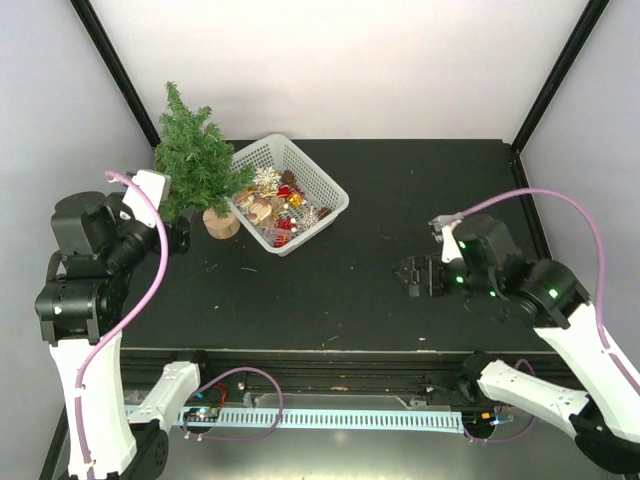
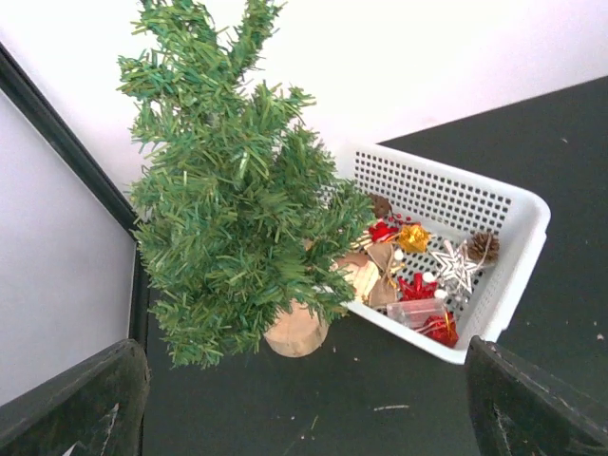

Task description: Decorate the small christmas tree

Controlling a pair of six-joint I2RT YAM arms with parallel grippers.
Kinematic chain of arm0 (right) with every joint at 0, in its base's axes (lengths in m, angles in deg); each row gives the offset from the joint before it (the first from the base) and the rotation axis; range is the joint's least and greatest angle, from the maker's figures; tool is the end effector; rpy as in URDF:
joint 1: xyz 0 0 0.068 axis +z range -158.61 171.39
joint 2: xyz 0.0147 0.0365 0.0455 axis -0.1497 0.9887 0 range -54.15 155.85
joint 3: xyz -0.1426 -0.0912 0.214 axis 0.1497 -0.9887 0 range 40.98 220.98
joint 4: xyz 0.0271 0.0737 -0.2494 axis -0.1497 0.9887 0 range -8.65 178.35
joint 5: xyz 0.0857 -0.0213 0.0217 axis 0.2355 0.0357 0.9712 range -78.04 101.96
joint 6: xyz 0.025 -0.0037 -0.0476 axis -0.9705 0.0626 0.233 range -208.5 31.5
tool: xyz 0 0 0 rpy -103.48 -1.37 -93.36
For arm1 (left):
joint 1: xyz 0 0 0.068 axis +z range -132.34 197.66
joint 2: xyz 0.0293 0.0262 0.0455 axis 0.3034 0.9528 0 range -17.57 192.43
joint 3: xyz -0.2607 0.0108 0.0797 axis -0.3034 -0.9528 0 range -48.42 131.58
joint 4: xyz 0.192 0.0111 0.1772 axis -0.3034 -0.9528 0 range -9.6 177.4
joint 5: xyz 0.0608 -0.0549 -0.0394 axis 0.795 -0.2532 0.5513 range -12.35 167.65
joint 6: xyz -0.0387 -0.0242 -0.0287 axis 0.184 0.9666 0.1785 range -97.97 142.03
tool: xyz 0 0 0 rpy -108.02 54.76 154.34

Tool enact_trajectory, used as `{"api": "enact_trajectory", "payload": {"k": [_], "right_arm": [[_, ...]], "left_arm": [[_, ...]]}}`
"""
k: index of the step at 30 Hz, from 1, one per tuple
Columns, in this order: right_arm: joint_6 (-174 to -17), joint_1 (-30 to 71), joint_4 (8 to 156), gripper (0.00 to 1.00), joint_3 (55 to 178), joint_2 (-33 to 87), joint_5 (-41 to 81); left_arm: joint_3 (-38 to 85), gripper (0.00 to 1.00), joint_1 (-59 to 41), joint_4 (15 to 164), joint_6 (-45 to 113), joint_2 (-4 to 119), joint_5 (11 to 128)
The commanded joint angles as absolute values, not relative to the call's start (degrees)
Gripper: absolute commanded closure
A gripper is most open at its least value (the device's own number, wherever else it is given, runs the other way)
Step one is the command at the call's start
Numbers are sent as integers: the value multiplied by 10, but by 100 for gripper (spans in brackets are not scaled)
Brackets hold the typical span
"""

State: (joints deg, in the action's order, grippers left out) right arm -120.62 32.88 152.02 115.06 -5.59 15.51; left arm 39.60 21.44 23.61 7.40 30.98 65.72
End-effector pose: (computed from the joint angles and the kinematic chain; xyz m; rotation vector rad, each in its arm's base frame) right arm 0.0868 0.0797 0.3935 -0.2330 2.4563 0.6713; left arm 0.0957 -0.0010 0.4687 0.3204 1.9594 0.0003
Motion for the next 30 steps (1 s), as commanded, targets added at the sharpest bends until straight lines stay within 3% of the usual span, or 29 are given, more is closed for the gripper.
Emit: {"api": "enact_trajectory", "payload": {"k": [1,5,11,16,30], "right_arm": [[-1229,332,1449,3,1150,28,160],[-1243,331,1433,5,1232,184,192],[-1271,319,1507,7,1492,457,258],[-1342,293,1552,6,1626,603,285],[-1473,247,1512,7,1615,687,291]], "left_arm": [[417,9,231,284,111,337,666],[429,8,249,265,110,362,641],[460,8,255,238,107,398,642],[466,8,263,248,120,397,637],[452,7,327,250,150,382,572]]}}
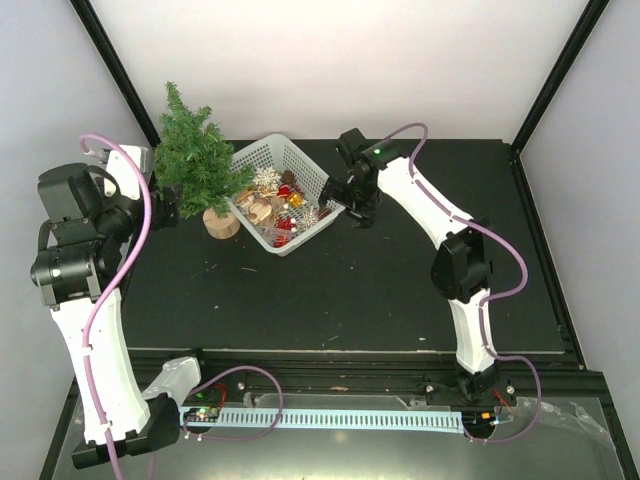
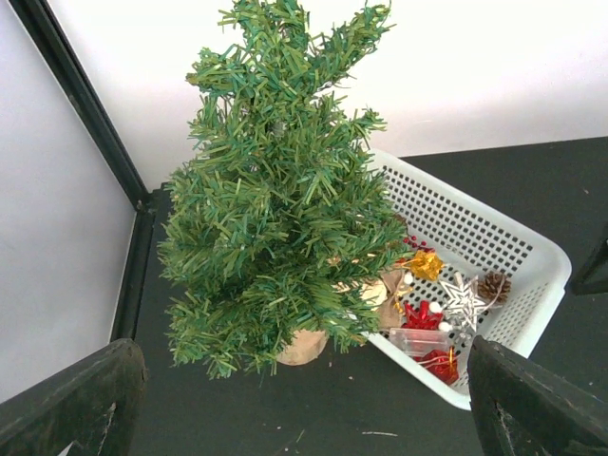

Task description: Decorate the small christmas tree

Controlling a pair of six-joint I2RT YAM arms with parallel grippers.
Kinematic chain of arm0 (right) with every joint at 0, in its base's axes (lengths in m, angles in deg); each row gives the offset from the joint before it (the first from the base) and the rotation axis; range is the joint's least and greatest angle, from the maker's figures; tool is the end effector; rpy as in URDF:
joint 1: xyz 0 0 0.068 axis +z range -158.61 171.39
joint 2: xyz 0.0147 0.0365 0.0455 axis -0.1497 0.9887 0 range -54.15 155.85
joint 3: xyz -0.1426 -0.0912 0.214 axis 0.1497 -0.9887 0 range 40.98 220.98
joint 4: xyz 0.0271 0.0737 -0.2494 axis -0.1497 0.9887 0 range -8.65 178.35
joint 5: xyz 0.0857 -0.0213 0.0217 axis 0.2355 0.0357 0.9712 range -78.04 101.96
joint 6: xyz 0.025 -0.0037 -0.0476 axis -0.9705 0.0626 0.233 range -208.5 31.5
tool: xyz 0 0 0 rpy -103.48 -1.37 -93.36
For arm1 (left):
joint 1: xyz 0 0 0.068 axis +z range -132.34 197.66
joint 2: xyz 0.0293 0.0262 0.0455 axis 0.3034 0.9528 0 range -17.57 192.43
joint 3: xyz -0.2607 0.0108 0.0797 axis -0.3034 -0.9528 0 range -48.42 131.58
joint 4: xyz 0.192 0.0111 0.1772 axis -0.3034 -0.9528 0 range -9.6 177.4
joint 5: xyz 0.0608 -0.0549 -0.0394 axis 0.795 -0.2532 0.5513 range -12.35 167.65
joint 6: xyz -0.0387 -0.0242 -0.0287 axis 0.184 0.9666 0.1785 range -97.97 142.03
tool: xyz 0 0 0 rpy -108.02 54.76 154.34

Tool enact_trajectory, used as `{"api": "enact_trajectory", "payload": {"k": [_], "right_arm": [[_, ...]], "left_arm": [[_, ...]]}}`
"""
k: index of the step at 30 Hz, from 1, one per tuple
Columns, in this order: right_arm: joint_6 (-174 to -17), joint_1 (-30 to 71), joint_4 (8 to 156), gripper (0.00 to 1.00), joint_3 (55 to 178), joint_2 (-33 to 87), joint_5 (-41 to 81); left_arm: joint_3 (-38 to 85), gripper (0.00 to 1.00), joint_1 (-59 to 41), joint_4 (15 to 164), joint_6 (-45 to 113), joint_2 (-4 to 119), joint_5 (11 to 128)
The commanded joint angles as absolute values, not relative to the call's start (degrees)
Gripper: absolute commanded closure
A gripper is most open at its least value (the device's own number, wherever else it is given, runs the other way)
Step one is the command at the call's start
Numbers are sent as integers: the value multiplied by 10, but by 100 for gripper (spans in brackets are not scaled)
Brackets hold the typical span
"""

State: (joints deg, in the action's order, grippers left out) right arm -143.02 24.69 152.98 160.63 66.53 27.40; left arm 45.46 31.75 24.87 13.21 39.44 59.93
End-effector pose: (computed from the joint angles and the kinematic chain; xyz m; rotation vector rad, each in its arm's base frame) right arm 0.3568 0.2457 0.2927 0.4992 3.0070 0.6200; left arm 0.1322 0.0220 0.4833 0.1034 1.9936 -0.0553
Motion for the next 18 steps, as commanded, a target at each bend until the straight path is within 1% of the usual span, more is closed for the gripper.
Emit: {"api": "enact_trajectory", "payload": {"k": [1,9,16,18], "right_arm": [[-1477,247,1507,7,1614,693,294],[-1504,245,1476,8,1616,748,308],[-1520,242,1454,11,1651,786,312],[-1523,239,1450,13,1665,796,313]], "left_arm": [[449,7,327,249,150,380,570],[444,7,328,244,155,374,567],[431,8,330,244,157,368,566],[428,8,330,243,157,367,566]]}}
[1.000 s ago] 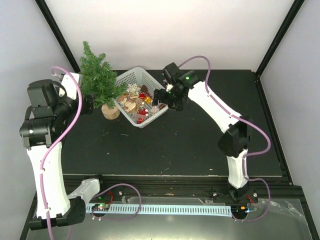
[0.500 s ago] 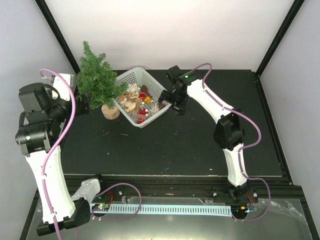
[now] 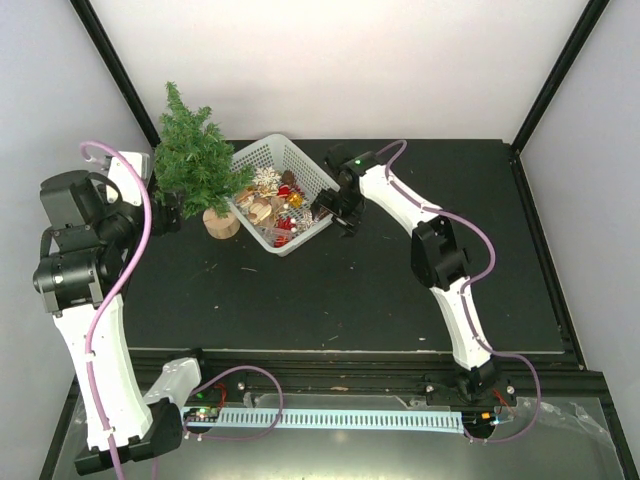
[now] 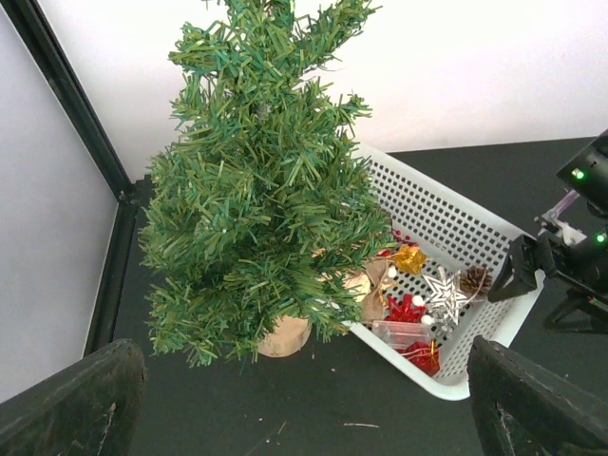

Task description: Decorate the small christmas tree

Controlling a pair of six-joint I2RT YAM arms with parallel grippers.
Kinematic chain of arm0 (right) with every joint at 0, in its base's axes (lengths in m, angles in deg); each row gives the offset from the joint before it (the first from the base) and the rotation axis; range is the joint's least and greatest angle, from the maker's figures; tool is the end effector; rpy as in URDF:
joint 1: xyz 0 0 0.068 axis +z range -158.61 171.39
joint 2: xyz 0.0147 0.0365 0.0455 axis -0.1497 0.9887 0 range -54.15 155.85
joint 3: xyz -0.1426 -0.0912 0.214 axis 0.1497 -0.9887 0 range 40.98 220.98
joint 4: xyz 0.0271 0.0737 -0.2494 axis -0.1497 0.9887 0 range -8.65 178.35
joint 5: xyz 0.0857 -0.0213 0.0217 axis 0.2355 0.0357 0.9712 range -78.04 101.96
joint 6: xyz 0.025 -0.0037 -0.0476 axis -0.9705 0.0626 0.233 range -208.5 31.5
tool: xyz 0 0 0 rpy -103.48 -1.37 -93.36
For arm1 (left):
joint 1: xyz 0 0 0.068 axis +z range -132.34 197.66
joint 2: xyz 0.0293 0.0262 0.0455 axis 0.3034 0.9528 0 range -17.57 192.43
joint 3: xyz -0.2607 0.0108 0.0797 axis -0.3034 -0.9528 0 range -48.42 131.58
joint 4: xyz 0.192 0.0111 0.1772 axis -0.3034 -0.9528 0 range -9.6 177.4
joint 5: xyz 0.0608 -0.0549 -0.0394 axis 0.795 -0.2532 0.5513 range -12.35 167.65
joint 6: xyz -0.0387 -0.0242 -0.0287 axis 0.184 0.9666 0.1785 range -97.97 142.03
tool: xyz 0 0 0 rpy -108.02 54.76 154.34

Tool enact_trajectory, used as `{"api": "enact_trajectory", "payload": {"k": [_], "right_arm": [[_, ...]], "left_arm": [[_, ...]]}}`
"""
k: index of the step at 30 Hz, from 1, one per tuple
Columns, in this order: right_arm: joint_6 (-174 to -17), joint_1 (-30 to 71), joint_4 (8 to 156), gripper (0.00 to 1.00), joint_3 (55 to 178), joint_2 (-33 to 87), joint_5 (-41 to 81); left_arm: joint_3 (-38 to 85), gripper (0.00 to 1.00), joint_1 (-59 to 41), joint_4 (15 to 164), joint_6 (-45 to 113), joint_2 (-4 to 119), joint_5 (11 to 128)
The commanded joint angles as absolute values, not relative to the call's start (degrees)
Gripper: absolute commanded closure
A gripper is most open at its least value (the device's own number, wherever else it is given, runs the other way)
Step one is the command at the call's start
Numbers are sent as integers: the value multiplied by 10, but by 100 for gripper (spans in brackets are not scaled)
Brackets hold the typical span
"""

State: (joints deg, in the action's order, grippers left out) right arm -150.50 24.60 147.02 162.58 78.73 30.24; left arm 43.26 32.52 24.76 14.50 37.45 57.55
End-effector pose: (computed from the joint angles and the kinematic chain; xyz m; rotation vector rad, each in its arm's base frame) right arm 0.3922 0.2700 0.2128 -0.6932 -2.9233 -0.5797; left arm 0.1249 0.0205 0.4773 0.0926 1.9940 -0.1041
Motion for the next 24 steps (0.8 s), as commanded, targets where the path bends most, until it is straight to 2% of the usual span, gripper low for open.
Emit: {"api": "enact_trajectory", "payload": {"k": [1,4,8,12,24], "right_arm": [[-1522,238,1452,14,1673,801,311],[-1518,233,1463,18,1686,813,303],[-1506,230,1480,32,1675,810,280],[-1503,221,1481,38,1633,791,264],[-1491,122,1424,41,1434,674,239]], "left_arm": [[428,7,330,244,157,367,566],[424,7,331,244,156,364,567],[417,8,331,244,156,362,567],[414,8,334,247,159,362,564],[408,8,336,249,160,361,557]]}}
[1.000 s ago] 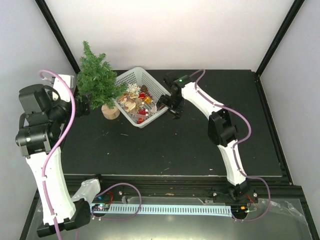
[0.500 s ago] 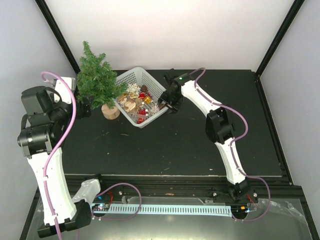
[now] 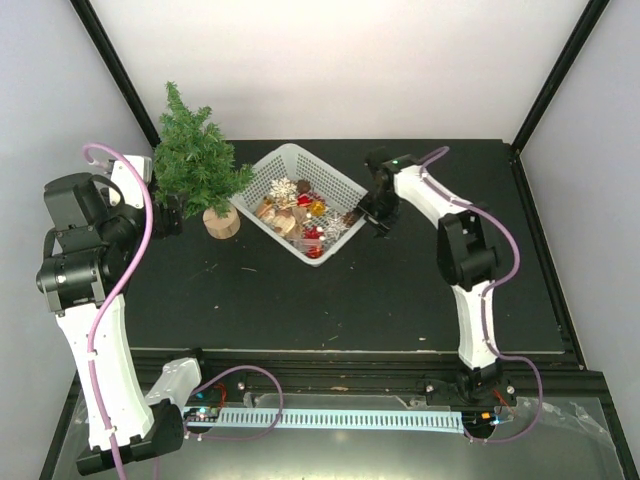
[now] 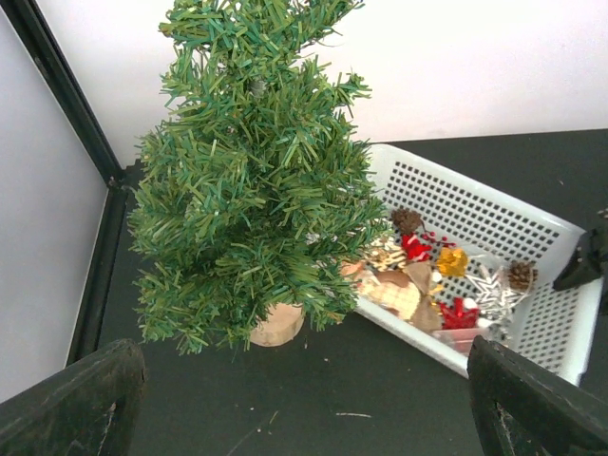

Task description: Decorate the small christmas tree

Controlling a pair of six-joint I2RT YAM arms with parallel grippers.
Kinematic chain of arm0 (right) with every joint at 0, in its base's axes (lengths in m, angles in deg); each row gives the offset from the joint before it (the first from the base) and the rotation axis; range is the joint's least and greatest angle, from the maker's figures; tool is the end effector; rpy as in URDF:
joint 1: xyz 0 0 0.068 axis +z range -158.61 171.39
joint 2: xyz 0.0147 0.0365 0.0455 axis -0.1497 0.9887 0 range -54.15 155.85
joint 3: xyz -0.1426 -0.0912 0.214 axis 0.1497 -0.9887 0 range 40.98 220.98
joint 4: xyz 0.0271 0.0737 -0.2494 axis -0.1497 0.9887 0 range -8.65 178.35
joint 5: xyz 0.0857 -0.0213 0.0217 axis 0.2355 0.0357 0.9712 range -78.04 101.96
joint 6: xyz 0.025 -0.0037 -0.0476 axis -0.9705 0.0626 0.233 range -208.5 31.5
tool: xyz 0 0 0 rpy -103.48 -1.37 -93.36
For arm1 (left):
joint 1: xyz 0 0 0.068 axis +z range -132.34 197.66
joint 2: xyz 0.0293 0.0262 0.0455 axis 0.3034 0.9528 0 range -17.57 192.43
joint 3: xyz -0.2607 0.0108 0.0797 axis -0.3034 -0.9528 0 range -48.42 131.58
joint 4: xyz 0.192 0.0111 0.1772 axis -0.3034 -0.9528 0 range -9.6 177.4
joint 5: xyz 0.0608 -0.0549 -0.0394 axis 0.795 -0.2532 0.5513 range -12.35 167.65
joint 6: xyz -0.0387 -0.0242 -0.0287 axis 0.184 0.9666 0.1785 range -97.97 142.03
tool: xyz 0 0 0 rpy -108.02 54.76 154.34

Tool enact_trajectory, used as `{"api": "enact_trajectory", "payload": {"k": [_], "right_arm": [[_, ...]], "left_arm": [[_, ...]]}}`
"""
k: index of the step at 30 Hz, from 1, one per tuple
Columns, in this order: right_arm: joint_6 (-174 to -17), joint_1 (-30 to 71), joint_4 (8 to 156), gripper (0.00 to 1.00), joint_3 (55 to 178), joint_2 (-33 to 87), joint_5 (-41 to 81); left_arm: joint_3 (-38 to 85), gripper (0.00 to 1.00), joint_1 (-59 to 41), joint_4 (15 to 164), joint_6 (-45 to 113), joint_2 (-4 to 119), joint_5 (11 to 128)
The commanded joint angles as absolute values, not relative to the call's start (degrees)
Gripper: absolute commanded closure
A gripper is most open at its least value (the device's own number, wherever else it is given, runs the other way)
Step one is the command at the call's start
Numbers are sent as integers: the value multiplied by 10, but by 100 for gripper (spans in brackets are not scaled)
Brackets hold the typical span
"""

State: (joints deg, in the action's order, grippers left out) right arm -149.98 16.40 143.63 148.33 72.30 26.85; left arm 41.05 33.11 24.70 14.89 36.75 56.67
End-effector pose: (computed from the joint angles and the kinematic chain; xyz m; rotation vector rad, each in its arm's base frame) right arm 0.3988 0.1961 0.1952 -0.9229 -2.8971 -0.4465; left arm 0.1257 0.0216 0.4685 0.0794 2.0180 -0.1261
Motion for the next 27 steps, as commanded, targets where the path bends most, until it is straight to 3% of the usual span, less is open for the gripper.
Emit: {"api": "enact_trajectory", "payload": {"k": [1,16,27], "right_arm": [[-1490,112,1419,41,1417,659,238],[-1451,-119,1387,41,1159,452,196],[-1374,-323,1454,40,1030,268,122]], "left_arm": [[408,7,336,248,160,361,557],[406,8,347,252,164,371,540],[418,8,355,253,166,389,536]]}}
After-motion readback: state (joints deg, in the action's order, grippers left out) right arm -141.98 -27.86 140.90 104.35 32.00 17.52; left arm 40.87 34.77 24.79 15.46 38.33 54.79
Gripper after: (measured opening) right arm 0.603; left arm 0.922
